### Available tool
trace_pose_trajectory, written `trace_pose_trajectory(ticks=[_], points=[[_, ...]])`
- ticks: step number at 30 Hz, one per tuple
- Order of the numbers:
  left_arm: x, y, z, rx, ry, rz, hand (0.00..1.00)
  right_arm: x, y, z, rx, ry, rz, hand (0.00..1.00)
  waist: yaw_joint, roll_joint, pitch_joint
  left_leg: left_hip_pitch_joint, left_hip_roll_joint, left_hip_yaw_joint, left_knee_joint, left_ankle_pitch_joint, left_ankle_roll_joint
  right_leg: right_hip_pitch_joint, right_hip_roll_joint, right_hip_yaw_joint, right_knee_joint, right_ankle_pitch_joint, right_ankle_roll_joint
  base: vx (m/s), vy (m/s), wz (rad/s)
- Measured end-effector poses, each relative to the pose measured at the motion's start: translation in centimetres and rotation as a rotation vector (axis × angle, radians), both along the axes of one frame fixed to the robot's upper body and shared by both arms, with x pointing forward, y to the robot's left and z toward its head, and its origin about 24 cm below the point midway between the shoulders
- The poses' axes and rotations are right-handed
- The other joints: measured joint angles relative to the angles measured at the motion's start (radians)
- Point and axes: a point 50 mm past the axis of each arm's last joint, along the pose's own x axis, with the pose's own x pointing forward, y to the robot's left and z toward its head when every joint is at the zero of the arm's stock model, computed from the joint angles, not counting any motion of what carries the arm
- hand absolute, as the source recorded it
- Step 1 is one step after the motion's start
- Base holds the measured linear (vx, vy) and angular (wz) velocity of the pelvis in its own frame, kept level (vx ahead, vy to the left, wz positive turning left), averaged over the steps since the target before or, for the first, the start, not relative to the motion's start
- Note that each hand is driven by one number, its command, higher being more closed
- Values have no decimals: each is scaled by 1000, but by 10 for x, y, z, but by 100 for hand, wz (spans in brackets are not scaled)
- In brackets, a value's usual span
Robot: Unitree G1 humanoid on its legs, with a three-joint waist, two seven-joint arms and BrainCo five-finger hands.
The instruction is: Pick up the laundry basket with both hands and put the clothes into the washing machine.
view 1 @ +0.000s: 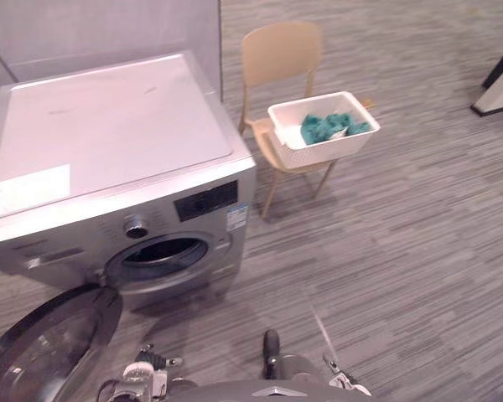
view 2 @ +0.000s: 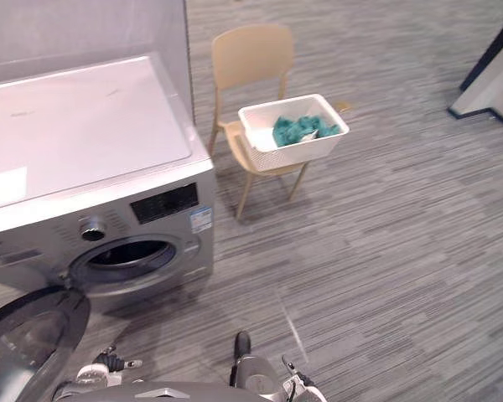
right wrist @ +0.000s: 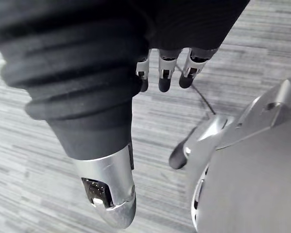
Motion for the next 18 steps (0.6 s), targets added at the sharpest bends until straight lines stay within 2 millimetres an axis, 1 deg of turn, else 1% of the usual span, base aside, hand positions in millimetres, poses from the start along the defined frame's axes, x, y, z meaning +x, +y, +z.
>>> trace_pose_trajectory(ticks=[1,2,3,4,5,6,7,8,9,10,11,12,14,15,16,17,18], points=[[0,3,1,3,-17,36,0,2,-1,1,-8,-10,18,0,8,8,9,-61,94,-48,230,68,107,10,40,39,59,-41,-24,43,-199,-84],[0,5,2,4,-24,52,0,2,-1,1,-13,-17,19,0,16,10,12,-84,112,-77,296,121,185,8,50,55,88,-58,-34,31,-174,-114],[1,6,3,9,-32,59,0,2,-2,2,-24,-28,22,0,29,-4,16,-118,110,-141,381,199,243,6,55,95,121,-85,-44,40,-87,-98],[4,4,3,7,-45,60,0,0,-3,3,-39,-27,39,0,25,-5,20,-174,69,-218,449,163,199,5,55,130,148,-118,-66,47,-60,-95],[6,0,4,-7,-61,71,0,-4,-10,4,-66,-22,51,0,22,5,23,-228,11,-254,463,133,174,3,55,155,154,-129,-68,47,-30,-67],[6,-2,4,-12,-66,75,0,-7,-12,5,-76,-16,58,0,22,11,24,-251,-21,-263,451,130,168,4,56,163,152,-131,-69,52,12,-59],[7,-4,4,-20,-74,91,0,-10,-13,5,-84,-10,65,0,27,19,25,-281,-77,-267,420,106,142,4,63,188,150,-131,-70,80,44,-63],[6,-5,4,-30,-83,123,0,-14,-11,4,-84,-6,82,0,36,26,33,-306,-136,-268,385,41,117,12,73,217,150,-132,-70,119,75,-74],[4,-5,4,-29,-86,130,0,-13,-8,5,-85,-12,97,0,37,29,33,-311,-190,-277,318,-9,96,11,77,238,150,-132,-70,129,101,-79],[2,-5,4,-30,-86,133,0,-10,-8,5,-89,-16,114,0,42,29,33,-297,-252,-289,189,-28,95,7,79,265,152,-132,-70,124,120,-97],[-4,-5,3,-31,-76,143,0,-4,-10,7,-107,-29,149,0,52,33,33,-261,-307,-312,-18,-36,101,0,90,310,158,-133,-68,110,126,-119],[-8,-4,1,-32,-64,153,0,2,-9,9,-122,-48,186,0,55,38,29,-225,-329,-311,-124,-29,159,-9,102,356,163,-140,-57,94,103,-108],[-14,-5,0,-37,-53,185,0,12,-7,11,-125,-79,225,0,58,33,20,-209,-344,-276,-174,-32,164,-18,98,388,150,-141,-48,122,91,-72],[-16,-4,0,-36,-49,195,0,17,-6,12,-126,-90,247,0,67,26,21,-207,-350,-244,-177,-41,180,-37,92,411,182,-146,-23,135,100,-60],[-18,-3,-1,-35,-47,204,0,18,-4,12,-123,-93,258,0,70,21,20,-203,-356,-228,-177,-47,189,-52,87,422,205,-155,-8,130,112,-63],[-23,-3,-2,-36,-32,216,0,18,-3,12,-120,-89,273,0,77,15,15,-182,-373,-200,-188,-55,203,-68,77,436,260,-186,15,138,92,-47],[-27,-3,-2,-35,-24,219,0,19,-2,12,-120,-91,282,0,78,9,8,-151,-393,-177,-204,-63,213,-93,56,422,355,-225,35,154,79,-47]])
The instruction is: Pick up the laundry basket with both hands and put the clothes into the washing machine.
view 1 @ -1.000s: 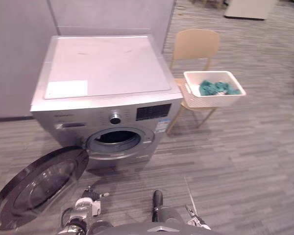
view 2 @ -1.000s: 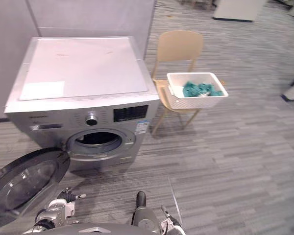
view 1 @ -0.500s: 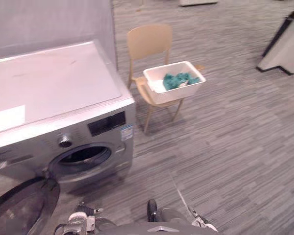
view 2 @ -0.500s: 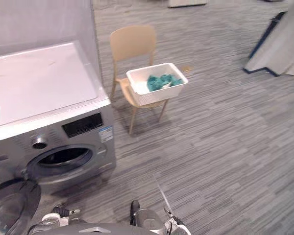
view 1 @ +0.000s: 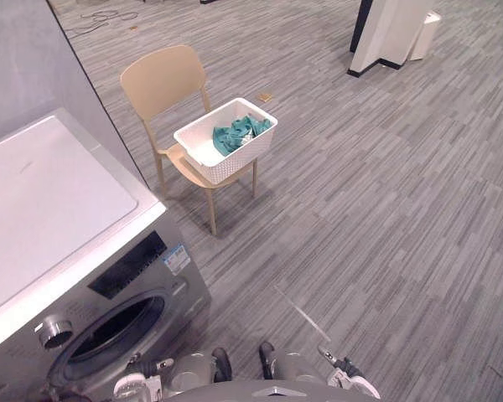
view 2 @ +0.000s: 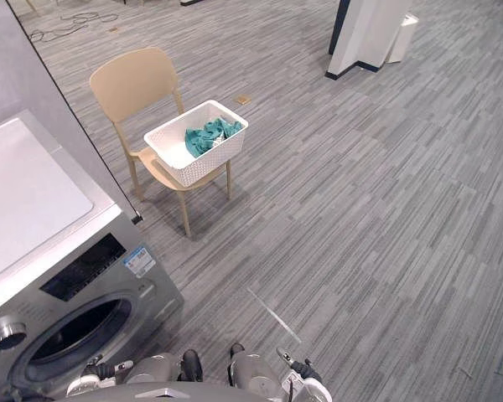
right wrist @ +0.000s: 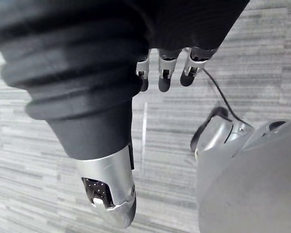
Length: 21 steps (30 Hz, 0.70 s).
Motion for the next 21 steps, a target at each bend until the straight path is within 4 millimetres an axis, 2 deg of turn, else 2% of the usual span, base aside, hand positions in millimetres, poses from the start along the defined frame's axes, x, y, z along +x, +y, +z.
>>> trace_pose_trajectory(ticks=[1,2,3,5,6,7,8,9,10,11,12,13,14,15,16,17,18,19,20,21], points=[[0,1,0,2,0,0,0,-1,1,0,3,3,6,0,3,-9,-6,17,-14,14,-14,-9,7,-26,-14,-17,89,-16,24,200,35,-39],[-3,1,0,4,11,-1,0,1,2,0,3,-5,20,0,-1,-16,-6,50,-29,27,-23,-24,6,-85,-26,-42,305,-21,66,209,-2,-31],[-2,0,0,3,11,-12,0,4,1,2,-6,-23,24,0,-7,-21,-2,79,-33,28,-17,-42,5,-146,-31,-66,523,37,113,221,-22,-19],[1,-1,0,8,9,-45,0,3,-2,4,-15,-28,22,0,-24,-19,-4,132,-26,18,-15,-51,-1,-204,-56,-109,741,70,104,222,-48,6],[3,-1,0,8,5,-48,0,2,-3,4,-18,-28,20,0,-29,-18,-6,145,-20,16,-15,-54,-4,-220,-67,-120,769,66,98,278,-98,20],[10,-1,2,9,-11,-57,0,-2,-5,4,-19,-25,-3,0,-36,-9,-6,161,-10,8,-15,-60,-13,-258,-101,-143,770,58,86,292,-150,22],[19,-3,3,7,-32,-65,0,-4,-7,3,-18,-22,-27,0,-39,-16,-10,172,2,-2,-17,-66,-24,-283,-132,-160,735,48,65,352,-225,25],[29,-8,5,-1,-54,-84,0,-8,-10,3,-19,-10,-55,0,-40,-11,-8,183,15,-9,-20,-73,-36,-305,-161,-172,667,36,42,297,-225,16],[39,-17,7,-17,-74,-106,0,-16,-11,0,-14,14,-76,0,-42,-3,-2,203,34,-11,-34,-83,-59,-319,-187,-189,531,27,29,385,-346,-2],[43,-23,7,-32,-86,-112,0,-25,-10,-3,1,46,-100,0,-43,-11,0,241,49,-9,-62,-95,-78,-303,-198,-191,338,33,38,350,-327,-13],[46,-25,8,-37,-92,-112,0,-28,-9,-4,10,57,-118,0,-43,-13,2,263,57,-10,-82,-99,-89,-278,-198,-190,221,52,50,452,-430,-10],[48,-29,8,-49,-100,-110,0,-48,-6,-9,34,108,-171,0,-50,-32,-11,305,61,-22,-118,-109,-111,-209,-200,-173,-19,102,64,454,-405,19],[48,-40,6,-78,-96,-113,0,-73,-12,-12,46,170,-262,0,-68,-21,-17,335,80,-85,-151,-120,-118,-191,-182,-192,-8,171,110,459,-389,34],[48,-45,6,-98,-94,-117,0,-82,-14,-12,51,186,-313,0,-75,2,-31,334,90,-119,-167,-114,-99,-198,-166,-208,12,135,108,466,-357,30],[50,-41,6,-97,-105,-102,0,-89,-17,-12,55,189,-389,0,-71,10,-34,335,94,-158,-165,-66,-96,-227,-155,-216,81,75,81,414,-344,7],[48,-39,6,-91,-100,-91,0,-96,-20,-12,54,197,-431,0,-68,12,-26,336,105,-176,-146,-38,-120,-230,-149,-225,120,51,64,498,-413,14],[41,-40,4,-97,-85,-74,0,-97,-22,-11,54,198,-443,0,-67,28,-30,324,139,-201,-78,-14,-132,-200,-144,-265,148,3,33,409,-357,25],[40,-40,3,-99,-82,-72,0,-98,-21,-12,55,201,-443,0,-71,31,-32,316,148,-206,-50,-9,-138,-187,-145,-276,148,-8,30,412,-328,75],[37,-39,2,-103,-75,-50,0,-100,-19,-12,61,205,-439,0,-82,32,-32,253,188,-236,127,22,-159,-121,-151,-323,137,-42,18,370,-303,84],[32,-37,1,-106,-65,-19,0,-92,-14,-13,75,198,-404,0,-76,25,-29,150,225,-256,363,98,-162,-63,-155,-348,119,-65,4,336,-260,74]])
